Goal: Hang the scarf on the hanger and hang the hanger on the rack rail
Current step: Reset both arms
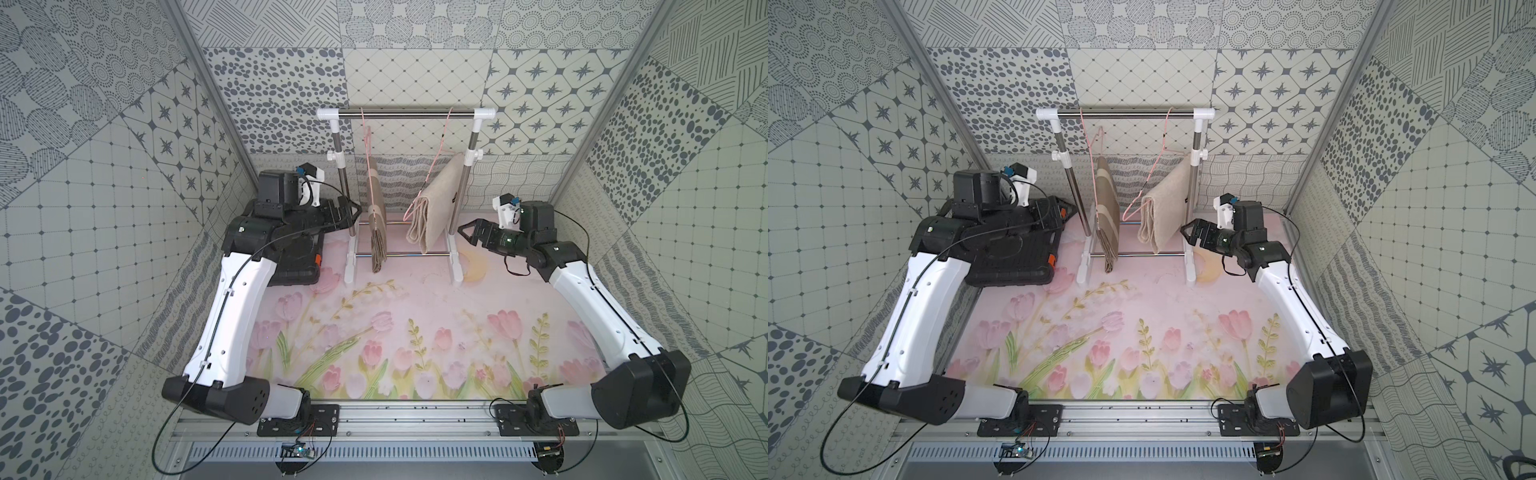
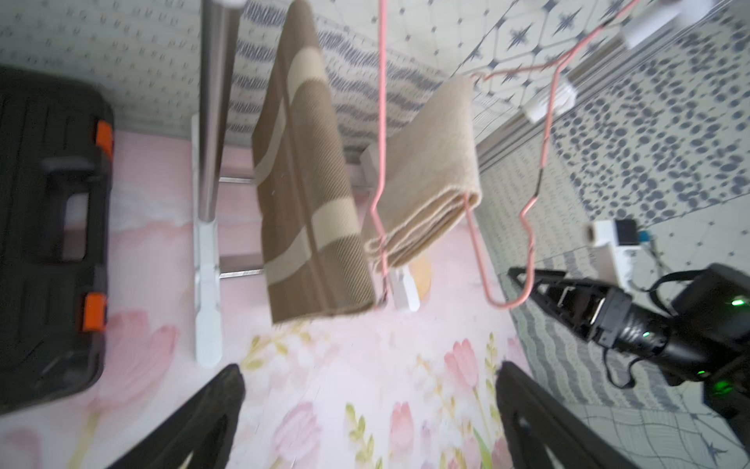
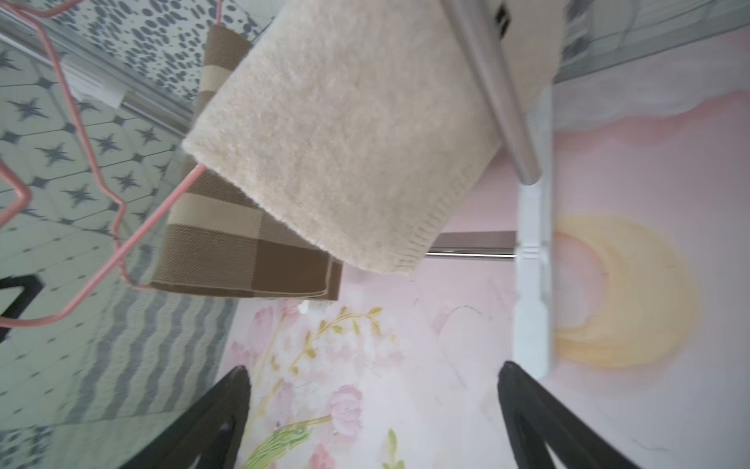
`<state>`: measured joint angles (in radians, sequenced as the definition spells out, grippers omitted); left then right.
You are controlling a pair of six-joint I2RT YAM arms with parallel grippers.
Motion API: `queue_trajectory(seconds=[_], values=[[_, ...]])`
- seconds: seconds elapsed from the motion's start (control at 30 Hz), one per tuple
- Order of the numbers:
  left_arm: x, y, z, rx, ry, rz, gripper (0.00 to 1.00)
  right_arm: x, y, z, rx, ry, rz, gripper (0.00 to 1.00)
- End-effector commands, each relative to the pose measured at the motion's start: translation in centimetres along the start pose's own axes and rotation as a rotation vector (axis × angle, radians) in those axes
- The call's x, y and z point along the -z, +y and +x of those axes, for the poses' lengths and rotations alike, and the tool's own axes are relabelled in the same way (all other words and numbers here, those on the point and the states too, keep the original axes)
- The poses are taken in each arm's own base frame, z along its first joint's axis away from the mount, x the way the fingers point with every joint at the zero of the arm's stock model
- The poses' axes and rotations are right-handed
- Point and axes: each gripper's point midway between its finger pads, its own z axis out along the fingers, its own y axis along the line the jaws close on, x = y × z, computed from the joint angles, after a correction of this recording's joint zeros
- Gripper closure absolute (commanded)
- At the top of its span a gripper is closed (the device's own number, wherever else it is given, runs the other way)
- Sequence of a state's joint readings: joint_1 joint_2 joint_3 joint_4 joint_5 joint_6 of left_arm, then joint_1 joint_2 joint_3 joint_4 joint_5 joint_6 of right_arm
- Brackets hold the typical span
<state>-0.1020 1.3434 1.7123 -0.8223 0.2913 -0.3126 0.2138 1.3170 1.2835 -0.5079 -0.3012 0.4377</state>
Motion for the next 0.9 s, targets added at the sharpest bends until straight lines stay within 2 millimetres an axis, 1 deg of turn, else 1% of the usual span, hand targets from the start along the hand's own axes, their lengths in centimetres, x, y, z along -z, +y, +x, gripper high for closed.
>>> queue_trajectory(seconds=[0.0, 0.07, 0.17, 0.23, 0.27, 0.33, 0.4, 0.43, 0.5, 0.53, 0.6, 0.63, 0.67, 0.7, 0.73, 0.77, 0.8, 0.87], values=[[0.7, 6.0, 3.0, -0.033, -0.157, -0.216, 0.01, 2.0, -7.3, 0.0, 0.160, -0.093, 0.392, 0.03], [0.0, 9.1, 5.1, -0.050, -0.203, -0.303, 0.01, 1.9, -8.8, 0.6, 0.239, -0.090, 0.454, 0.03], [-2.0, 13.2, 8.5, -0.097, -0.235, -0.404, 0.01, 1.7, -11.4, 1.6, 0.262, -0.088, 0.546, 0.03], [-3.2, 15.7, 10.2, -0.119, -0.261, -0.471, 0.01, 1.7, -13.0, 2.3, 0.216, -0.096, 0.589, 0.03], [-4.0, 17.0, 11.4, -0.129, -0.260, -0.495, 0.01, 1.6, -13.7, 2.7, 0.177, -0.105, 0.594, 0.03], [-5.4, 18.5, 12.2, -0.177, -0.316, -0.514, 0.01, 1.4, -14.6, 3.5, 0.124, -0.113, 0.594, 0.03], [-6.9, 20.5, 13.9, -0.185, -0.344, -0.544, 0.01, 1.1, -15.2, 4.3, 0.101, -0.136, 0.592, 0.03], [-7.7, 21.1, 14.1, -0.191, -0.366, -0.543, 0.01, 1.0, -15.4, 4.6, 0.098, -0.150, 0.575, 0.03], [-9.6, 22.4, 15.6, -0.183, -0.350, -0.536, 0.01, 0.8, -15.7, 4.8, 0.092, -0.184, 0.532, 0.03], [-10.4, 23.2, 16.4, -0.182, -0.344, -0.539, 0.01, 0.7, -16.2, 4.9, 0.081, -0.193, 0.531, 0.03], [-11.0, 23.0, 15.5, -0.178, -0.401, -0.504, 0.01, 0.7, -17.6, 5.3, 0.055, -0.209, 0.555, 0.03], [-11.3, 23.5, 15.2, -0.182, -0.408, -0.515, 0.01, 0.6, -17.9, 5.3, 0.059, -0.222, 0.547, 0.03], [-12.0, 24.2, 15.5, -0.166, -0.391, -0.528, 0.01, 0.6, -18.3, 5.3, 0.067, -0.233, 0.542, 0.03], [-12.7, 24.1, 15.8, -0.172, -0.389, -0.487, 0.01, 0.8, -18.9, 5.3, 0.069, -0.254, 0.549, 0.03], [-13.0, 24.1, 16.2, -0.181, -0.383, -0.458, 0.01, 1.2, -19.7, 5.2, 0.064, -0.282, 0.578, 0.03], [-13.1, 24.5, 16.5, -0.169, -0.391, -0.469, 0.01, 1.6, -20.6, 5.1, 0.055, -0.316, 0.605, 0.03], [-13.2, 24.5, 16.8, -0.186, -0.407, -0.458, 0.01, 1.8, -21.2, 5.4, 0.058, -0.341, 0.612, 0.03], [-13.0, 24.4, 16.7, -0.179, -0.416, -0.451, 0.01, 2.1, -22.0, 6.0, 0.088, -0.411, 0.617, 0.03]])
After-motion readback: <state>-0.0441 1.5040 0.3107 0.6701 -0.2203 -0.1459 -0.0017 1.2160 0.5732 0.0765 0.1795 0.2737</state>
